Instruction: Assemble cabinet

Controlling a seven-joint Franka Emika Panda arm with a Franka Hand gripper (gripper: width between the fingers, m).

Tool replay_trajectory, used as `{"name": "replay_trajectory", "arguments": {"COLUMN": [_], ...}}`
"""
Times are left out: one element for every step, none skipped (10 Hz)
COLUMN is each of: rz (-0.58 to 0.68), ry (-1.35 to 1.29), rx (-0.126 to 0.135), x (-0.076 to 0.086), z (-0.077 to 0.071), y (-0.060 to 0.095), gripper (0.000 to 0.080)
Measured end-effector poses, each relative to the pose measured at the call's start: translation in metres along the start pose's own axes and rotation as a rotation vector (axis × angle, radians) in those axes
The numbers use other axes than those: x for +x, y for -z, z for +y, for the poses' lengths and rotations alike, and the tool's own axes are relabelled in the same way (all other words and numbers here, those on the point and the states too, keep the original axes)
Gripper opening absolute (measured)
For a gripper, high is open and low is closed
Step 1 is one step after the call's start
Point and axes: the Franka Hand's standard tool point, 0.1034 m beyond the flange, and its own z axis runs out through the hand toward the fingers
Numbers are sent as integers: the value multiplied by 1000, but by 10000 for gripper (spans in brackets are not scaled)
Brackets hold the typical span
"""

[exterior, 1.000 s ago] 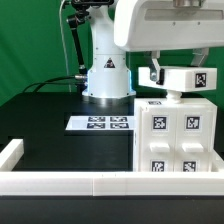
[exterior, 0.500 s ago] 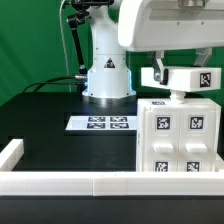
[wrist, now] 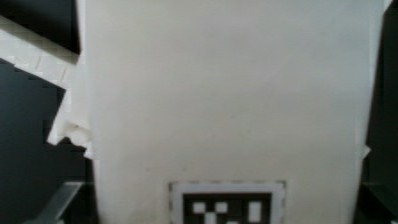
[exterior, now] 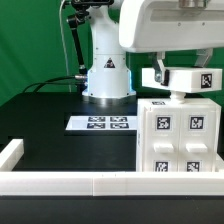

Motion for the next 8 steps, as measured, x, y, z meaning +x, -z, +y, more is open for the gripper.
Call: {"name": "replay_trajectory", "arguments": {"rz": [-2, -7, -10, -11, 4, 18, 20, 21], "ry": [12, 16, 15, 13, 12, 12, 12, 12], "rx": [2, 3, 5, 6, 1, -5, -6, -6], "x": [5, 5, 5, 4, 6, 8, 8, 8], "z": [0, 0, 0, 0, 2, 3, 3, 3], "y": [-2, -6, -9, -13, -13, -12, -12, -11], "gripper": [560, 560, 560, 560, 560, 560, 560, 560]}}
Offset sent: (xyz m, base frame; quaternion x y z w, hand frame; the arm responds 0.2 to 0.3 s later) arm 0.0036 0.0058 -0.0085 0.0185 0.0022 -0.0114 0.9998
